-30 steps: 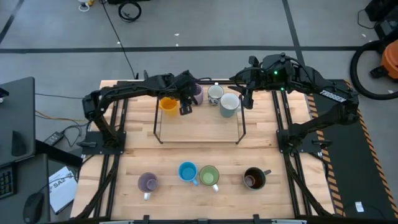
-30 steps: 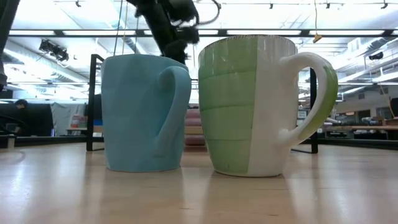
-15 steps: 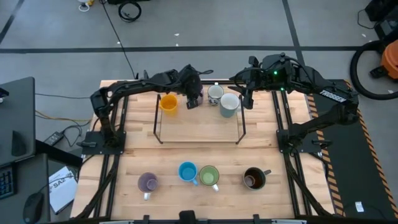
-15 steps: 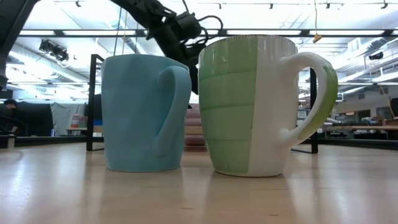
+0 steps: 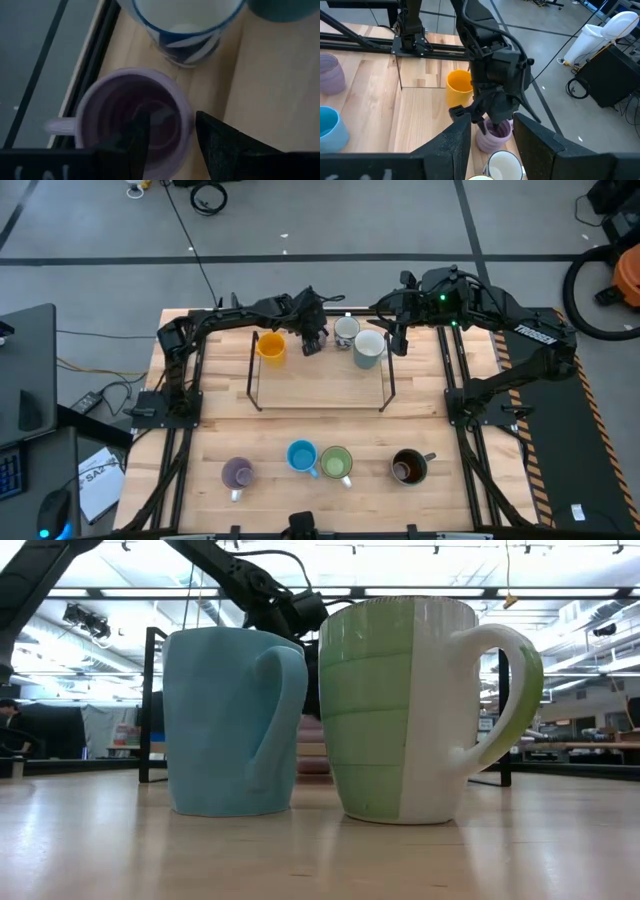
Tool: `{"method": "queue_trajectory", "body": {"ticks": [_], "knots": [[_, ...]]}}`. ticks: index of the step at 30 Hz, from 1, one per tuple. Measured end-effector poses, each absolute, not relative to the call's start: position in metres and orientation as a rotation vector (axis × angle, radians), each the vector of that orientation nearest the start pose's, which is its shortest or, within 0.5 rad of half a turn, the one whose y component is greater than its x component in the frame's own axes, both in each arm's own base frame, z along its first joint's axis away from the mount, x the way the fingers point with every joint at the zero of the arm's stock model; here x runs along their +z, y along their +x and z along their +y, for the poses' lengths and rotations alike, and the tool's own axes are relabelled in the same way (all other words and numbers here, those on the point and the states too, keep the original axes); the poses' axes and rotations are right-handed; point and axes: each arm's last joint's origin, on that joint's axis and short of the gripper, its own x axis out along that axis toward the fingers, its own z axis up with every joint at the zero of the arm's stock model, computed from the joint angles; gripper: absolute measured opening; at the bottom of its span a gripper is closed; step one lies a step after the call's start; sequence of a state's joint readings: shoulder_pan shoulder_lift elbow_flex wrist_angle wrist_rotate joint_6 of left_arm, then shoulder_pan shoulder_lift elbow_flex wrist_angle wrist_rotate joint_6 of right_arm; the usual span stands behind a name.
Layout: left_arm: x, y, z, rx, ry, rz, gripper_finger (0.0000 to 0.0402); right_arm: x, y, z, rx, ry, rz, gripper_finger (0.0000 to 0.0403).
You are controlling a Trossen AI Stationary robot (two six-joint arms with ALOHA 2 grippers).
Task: Place coffee mugs
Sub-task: Put the top purple mug on the shelf
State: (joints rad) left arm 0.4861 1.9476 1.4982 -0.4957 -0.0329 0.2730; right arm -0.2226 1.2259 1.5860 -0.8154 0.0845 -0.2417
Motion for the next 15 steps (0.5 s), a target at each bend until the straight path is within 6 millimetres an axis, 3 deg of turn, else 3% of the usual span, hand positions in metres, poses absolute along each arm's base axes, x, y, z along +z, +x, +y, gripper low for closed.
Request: {"method": "queue_trajectory", "body": {"ticks": [7, 15], "knots": [[0.210, 0.369, 0.200, 0.359, 0.006, 1.028, 0.0162, 0.452, 0.220, -0.052, -0.246, -0.199, 0.490, 0.0154], [0.196, 0.370, 0.198, 0.342, 0.003, 1.097, 0.0110, 0.452, 0.219, -0.052, -0.245, -0.203, 0.491, 0.0154]]}}
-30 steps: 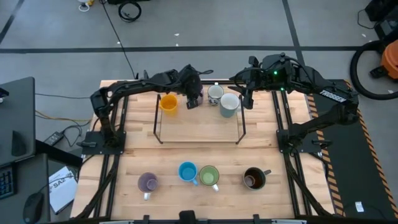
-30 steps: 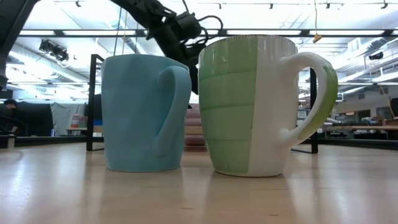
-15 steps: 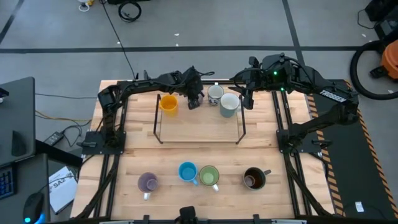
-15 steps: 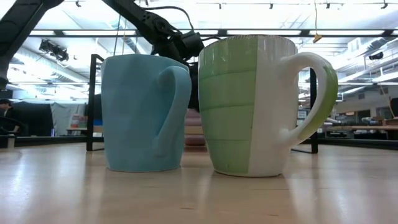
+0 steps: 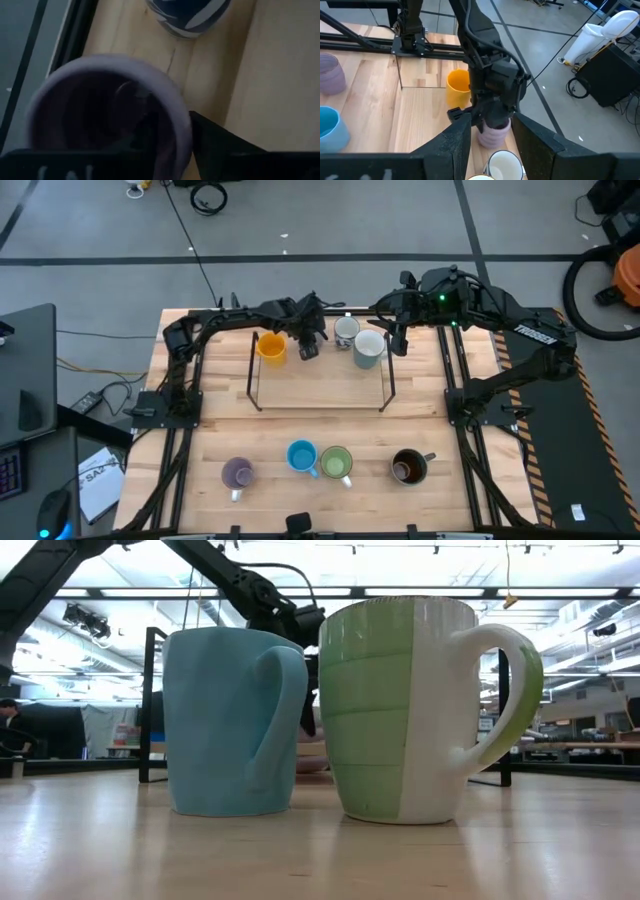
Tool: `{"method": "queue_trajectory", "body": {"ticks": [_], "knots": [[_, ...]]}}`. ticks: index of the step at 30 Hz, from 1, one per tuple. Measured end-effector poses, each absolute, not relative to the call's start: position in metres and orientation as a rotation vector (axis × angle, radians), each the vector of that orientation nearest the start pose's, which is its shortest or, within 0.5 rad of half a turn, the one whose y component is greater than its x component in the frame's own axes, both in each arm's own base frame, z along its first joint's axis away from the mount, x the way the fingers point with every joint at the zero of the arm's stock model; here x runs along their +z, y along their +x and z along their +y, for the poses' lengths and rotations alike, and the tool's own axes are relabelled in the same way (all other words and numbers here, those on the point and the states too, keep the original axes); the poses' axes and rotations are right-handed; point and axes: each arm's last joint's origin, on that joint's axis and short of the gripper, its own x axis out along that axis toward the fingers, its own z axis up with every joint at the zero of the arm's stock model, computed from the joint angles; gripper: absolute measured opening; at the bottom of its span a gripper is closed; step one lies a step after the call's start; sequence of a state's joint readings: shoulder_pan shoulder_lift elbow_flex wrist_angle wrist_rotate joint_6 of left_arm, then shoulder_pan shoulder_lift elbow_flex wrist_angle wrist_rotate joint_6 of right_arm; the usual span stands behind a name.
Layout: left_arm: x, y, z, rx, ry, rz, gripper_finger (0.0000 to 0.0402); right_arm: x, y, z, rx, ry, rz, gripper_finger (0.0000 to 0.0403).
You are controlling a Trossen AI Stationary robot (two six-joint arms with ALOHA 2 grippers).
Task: Place coffee mugs
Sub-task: Put the top purple mug on the shelf
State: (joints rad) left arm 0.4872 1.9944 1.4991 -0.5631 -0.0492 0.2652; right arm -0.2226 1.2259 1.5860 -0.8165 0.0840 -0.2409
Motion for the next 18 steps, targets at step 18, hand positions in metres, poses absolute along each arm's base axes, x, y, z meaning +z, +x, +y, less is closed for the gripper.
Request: {"method": "queue_trajectory", "body": {"ticks": [18], "knots": [[0.1969, 0.3685, 0.1967, 0.332, 0.004, 1.114, 0.0045, 0.4525, 0.2198, -0.0522, -0.243, -0.210, 0.485, 0.0154]]}}
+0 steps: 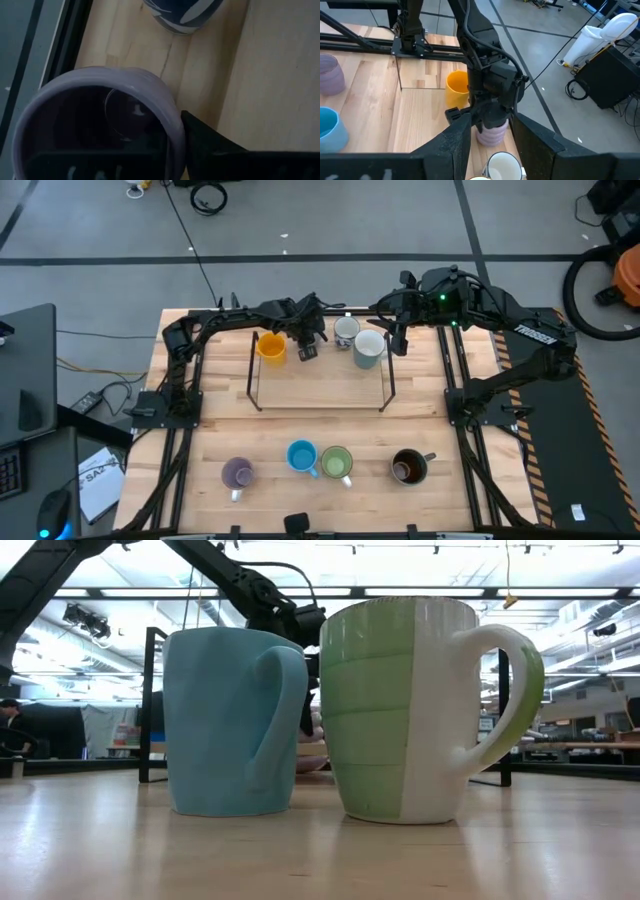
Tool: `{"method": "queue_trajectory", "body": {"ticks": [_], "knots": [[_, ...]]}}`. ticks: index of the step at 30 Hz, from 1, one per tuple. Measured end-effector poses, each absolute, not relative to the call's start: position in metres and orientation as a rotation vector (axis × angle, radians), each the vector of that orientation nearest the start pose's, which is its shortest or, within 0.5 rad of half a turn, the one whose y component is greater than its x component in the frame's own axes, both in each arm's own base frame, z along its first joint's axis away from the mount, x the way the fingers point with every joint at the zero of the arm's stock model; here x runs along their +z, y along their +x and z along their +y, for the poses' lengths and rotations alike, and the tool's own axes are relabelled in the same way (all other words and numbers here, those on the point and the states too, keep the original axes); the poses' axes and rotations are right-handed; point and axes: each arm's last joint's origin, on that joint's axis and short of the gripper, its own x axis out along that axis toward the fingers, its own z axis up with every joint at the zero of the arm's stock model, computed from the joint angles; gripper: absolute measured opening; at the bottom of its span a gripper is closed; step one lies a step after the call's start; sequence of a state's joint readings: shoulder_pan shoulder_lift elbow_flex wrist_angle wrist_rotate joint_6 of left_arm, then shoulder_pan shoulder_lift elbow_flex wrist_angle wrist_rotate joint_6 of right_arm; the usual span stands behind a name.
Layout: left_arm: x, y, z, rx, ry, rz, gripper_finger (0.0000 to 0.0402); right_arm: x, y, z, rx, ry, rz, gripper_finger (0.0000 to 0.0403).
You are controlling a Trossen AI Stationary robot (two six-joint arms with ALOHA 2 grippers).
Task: Place coffee mugs
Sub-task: Put the top purple mug on the shelf
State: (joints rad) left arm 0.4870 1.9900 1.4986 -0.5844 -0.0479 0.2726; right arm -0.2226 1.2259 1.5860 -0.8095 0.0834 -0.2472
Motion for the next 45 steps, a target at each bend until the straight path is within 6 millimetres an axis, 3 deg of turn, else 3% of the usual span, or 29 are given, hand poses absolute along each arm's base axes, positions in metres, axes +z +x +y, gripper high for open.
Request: {"method": "queue_trajectory", "body": {"ticks": [5, 22, 28, 37, 45], "knots": [[0.204, 0.368, 0.197, 0.322, -0.009, 1.144, 0.0045, 0.452, 0.220, -0.052, -0.244, -0.209, 0.485, 0.0154], [0.258, 0.368, 0.200, 0.311, -0.008, 1.183, 0.0045, 0.452, 0.220, -0.052, -0.241, -0.209, 0.484, 0.0154], [0.270, 0.365, 0.192, 0.181, -0.032, 1.222, 0.0044, 0.452, 0.220, -0.052, -0.241, -0.208, 0.484, 0.0154], [0.271, 0.375, 0.153, -0.053, 0.059, 1.263, 0.0044, 0.452, 0.220, -0.052, -0.241, -0.208, 0.484, 0.0154], [0.269, 0.383, 0.124, -0.091, 0.111, 1.299, 0.0044, 0.452, 0.220, -0.052, -0.241, -0.208, 0.484, 0.0154]]}}
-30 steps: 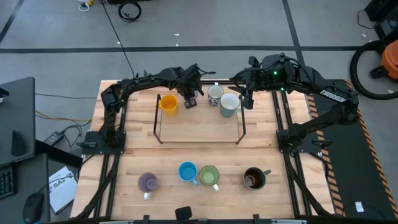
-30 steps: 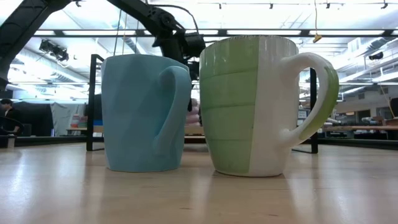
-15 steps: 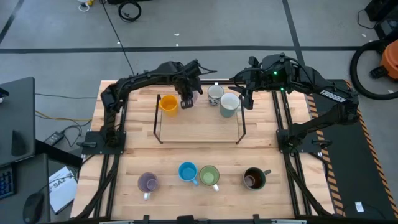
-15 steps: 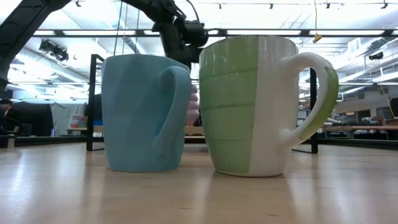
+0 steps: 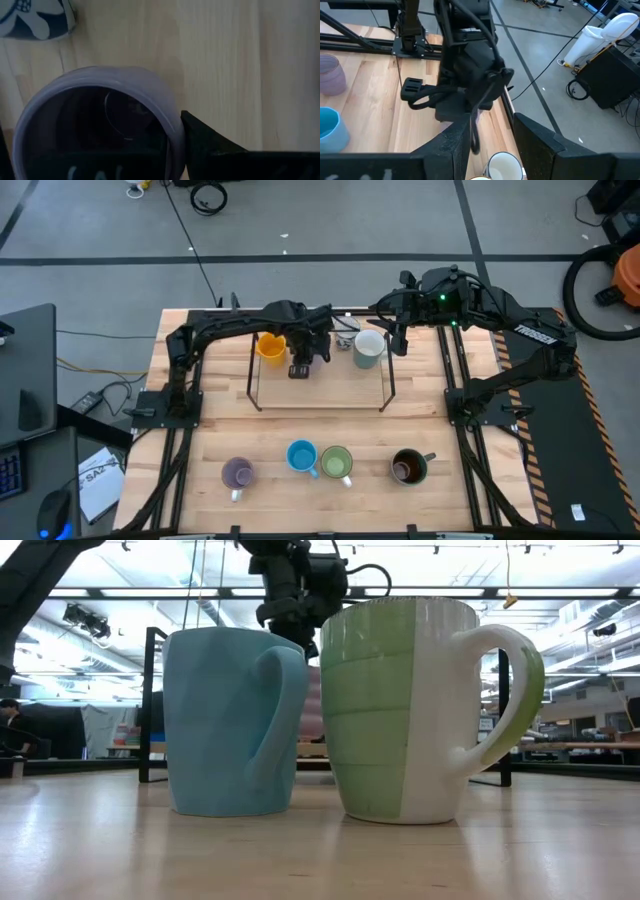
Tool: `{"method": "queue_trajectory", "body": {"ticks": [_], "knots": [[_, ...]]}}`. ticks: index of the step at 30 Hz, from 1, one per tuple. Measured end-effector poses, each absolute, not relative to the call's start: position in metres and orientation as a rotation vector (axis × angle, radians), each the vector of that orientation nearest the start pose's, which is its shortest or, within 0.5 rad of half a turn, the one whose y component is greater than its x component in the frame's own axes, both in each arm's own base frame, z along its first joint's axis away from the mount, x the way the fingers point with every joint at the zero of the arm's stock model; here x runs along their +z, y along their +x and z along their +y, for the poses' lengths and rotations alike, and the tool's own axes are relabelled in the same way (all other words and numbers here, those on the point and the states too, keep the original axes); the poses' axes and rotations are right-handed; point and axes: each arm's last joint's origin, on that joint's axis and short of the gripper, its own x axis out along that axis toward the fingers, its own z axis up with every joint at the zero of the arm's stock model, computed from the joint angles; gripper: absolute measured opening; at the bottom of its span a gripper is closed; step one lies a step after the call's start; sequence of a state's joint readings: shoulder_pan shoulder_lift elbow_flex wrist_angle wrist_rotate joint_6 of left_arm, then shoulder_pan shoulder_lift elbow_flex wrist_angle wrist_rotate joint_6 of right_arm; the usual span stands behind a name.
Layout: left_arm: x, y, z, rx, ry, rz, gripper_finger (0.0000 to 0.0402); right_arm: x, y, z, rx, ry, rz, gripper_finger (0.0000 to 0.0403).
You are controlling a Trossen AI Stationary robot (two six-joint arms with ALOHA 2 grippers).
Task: Place coffee mugs
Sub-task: Put the top purple mug on the shelf
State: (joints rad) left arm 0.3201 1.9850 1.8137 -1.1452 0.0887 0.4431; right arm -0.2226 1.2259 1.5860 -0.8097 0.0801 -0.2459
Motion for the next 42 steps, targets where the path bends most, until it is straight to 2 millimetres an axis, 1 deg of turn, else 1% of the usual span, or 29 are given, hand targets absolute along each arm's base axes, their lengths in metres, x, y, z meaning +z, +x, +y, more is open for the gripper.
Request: {"method": "queue_trajectory", "body": {"ticks": [7, 12, 15, 33, 42], "knots": [[0.266, 0.382, 0.120, -0.056, 0.089, 1.332, 0.0044, 0.452, 0.220, -0.052, -0.237, -0.207, 0.483, 0.0154], [0.252, 0.381, 0.120, -0.037, 0.064, 1.345, 0.0045, 0.452, 0.220, -0.052, -0.238, -0.203, 0.483, 0.0154], [0.247, 0.381, 0.120, -0.023, 0.077, 1.336, 0.0045, 0.452, 0.220, -0.052, -0.238, -0.203, 0.483, 0.0154], [0.245, 0.379, 0.118, -0.005, 0.058, 1.374, 0.0045, 0.452, 0.220, -0.052, -0.238, -0.200, 0.483, 0.0154], [0.250, 0.379, 0.120, 0.008, 0.052, 1.392, 0.0045, 0.453, 0.220, -0.052, -0.238, -0.200, 0.481, 0.0154]]}}
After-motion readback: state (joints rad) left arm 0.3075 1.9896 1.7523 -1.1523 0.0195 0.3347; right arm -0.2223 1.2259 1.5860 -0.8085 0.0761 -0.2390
